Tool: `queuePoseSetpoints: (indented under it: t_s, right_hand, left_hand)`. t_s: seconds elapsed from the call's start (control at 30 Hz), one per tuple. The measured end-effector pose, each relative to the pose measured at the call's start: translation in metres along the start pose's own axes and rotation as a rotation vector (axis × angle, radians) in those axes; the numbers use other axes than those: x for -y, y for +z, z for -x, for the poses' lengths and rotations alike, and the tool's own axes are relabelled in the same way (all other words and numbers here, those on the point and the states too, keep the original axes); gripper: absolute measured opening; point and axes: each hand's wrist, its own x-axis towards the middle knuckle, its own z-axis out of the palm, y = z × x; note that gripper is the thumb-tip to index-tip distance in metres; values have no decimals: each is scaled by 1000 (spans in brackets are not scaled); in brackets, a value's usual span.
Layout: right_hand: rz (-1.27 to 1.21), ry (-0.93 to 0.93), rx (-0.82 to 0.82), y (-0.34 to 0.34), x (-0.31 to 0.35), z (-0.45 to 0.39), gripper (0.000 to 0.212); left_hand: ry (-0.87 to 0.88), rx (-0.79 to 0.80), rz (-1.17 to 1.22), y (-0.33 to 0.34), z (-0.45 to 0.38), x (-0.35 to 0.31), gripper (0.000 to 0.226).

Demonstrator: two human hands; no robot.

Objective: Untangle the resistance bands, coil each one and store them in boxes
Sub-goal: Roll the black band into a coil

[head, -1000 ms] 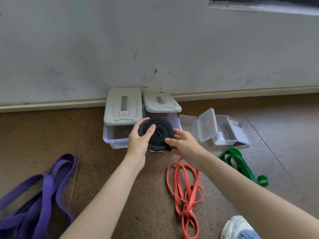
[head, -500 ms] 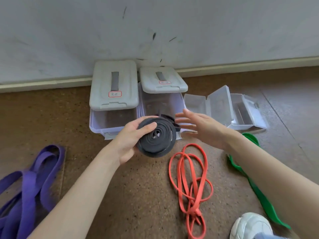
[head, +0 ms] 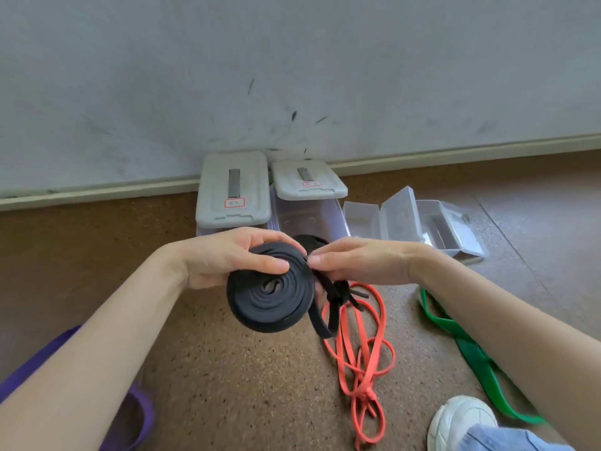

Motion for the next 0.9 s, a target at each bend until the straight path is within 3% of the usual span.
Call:
queuePoseSetpoints:
  t_s: [0.13,0.27,0.37,0.53,0.77,0.9]
  right_hand:
    - [107,-67,-230,7,26,34,18]
    - [331,-110,-393,2,61,62,11]
    - [416,-110,-370,6,73,78,18]
    - [295,-53,-208,48,66,84,29]
    - [327,-220,-386,73,76,84,56]
    - [310,-246,-409,83,79,85,48]
  left_hand:
    - [-21,-37,-43,18,24,-16,39]
    - [-67,-23,-238,41,39,-26,31]
    - [-26,-29,-231,50,50,-33,36]
    - [61,-92,-201,48,70,-39,38]
    - [96,-172,-192,45,81,-38,20]
    - [93,-151,-212,46,84,-42,14]
